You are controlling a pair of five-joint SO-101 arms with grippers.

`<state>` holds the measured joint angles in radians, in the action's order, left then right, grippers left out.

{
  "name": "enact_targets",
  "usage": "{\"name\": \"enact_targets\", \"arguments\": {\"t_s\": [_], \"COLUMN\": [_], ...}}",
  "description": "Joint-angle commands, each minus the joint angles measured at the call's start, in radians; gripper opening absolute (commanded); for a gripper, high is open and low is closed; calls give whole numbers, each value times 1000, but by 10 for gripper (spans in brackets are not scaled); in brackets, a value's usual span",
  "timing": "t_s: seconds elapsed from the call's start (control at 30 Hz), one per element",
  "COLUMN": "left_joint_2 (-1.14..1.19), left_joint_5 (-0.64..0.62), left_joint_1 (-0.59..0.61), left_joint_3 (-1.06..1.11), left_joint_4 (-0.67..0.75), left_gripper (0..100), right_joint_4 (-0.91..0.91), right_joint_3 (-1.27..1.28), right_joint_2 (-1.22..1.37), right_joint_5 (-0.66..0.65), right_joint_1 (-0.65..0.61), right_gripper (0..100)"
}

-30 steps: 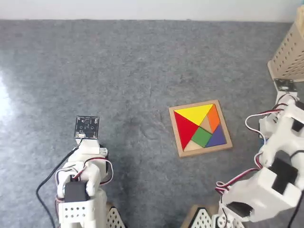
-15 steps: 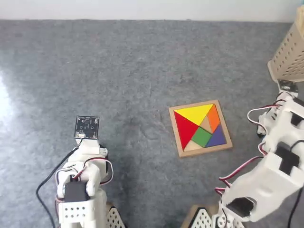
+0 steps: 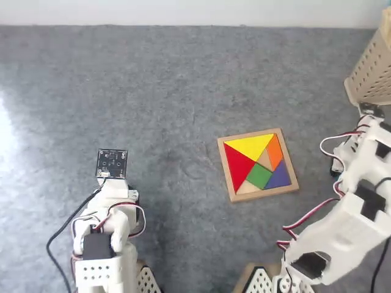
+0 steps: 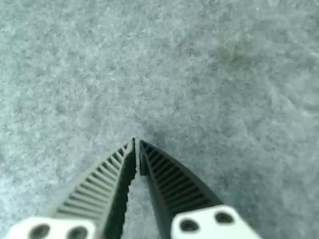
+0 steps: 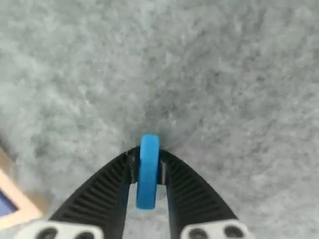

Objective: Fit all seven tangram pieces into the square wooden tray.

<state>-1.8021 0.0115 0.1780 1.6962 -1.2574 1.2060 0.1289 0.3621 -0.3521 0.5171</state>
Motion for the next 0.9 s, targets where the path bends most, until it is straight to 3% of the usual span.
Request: {"name": "enact_targets", "arguments": {"t_s": [0.0,0.23,0.4,0.63,0.87], "left_joint_2": [-17,-17,-17,-17,-17], "left_joint_5": [-6,-6,-6,-6,-6], "left_joint_1": [0,0,0,0,0], "left_joint_3": [-12,-12,-12,-12,-12], "left_joint_4": [-5,-5,-5,-5,-5], "left_gripper": [12,12,12,12,12], "right_joint_4": [79,174,183,185,199], "right_joint_3": [-54,49,170,244,249], "right_joint_2": [-108,-390,-544,-527,-460], "right_joint_5": [-41,-192,-318,-474,-649], "right_joint_1": [-15,-173,-412,-759,-897], "right_gripper": [7,7,7,7,7]}}
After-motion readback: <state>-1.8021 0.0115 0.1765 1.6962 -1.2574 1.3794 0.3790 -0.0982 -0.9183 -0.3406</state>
